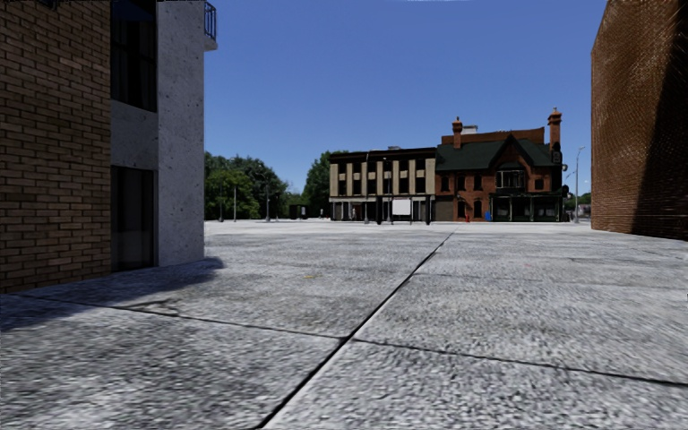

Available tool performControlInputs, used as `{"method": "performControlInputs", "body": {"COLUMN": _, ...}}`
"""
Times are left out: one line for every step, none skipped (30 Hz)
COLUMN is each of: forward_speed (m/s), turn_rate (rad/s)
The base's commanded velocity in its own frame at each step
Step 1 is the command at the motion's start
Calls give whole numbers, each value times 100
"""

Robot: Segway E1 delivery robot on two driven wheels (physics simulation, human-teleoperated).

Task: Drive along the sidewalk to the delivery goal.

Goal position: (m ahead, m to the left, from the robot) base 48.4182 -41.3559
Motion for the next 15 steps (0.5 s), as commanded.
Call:
{"method": "performControlInputs", "body": {"forward_speed": 200, "turn_rate": -29}}
{"method": "performControlInputs", "body": {"forward_speed": 200, "turn_rate": -6}}
{"method": "performControlInputs", "body": {"forward_speed": 200, "turn_rate": 0}}
{"method": "performControlInputs", "body": {"forward_speed": 200, "turn_rate": 0}}
{"method": "performControlInputs", "body": {"forward_speed": 200, "turn_rate": 0}}
{"method": "performControlInputs", "body": {"forward_speed": 200, "turn_rate": 0}}
{"method": "performControlInputs", "body": {"forward_speed": 200, "turn_rate": 0}}
{"method": "performControlInputs", "body": {"forward_speed": 200, "turn_rate": 0}}
{"method": "performControlInputs", "body": {"forward_speed": 200, "turn_rate": 0}}
{"method": "performControlInputs", "body": {"forward_speed": 200, "turn_rate": 0}}
{"method": "performControlInputs", "body": {"forward_speed": 200, "turn_rate": 0}}
{"method": "performControlInputs", "body": {"forward_speed": 200, "turn_rate": 0}}
{"method": "performControlInputs", "body": {"forward_speed": 200, "turn_rate": 0}}
{"method": "performControlInputs", "body": {"forward_speed": 200, "turn_rate": 0}}
{"method": "performControlInputs", "body": {"forward_speed": 200, "turn_rate": 0}}
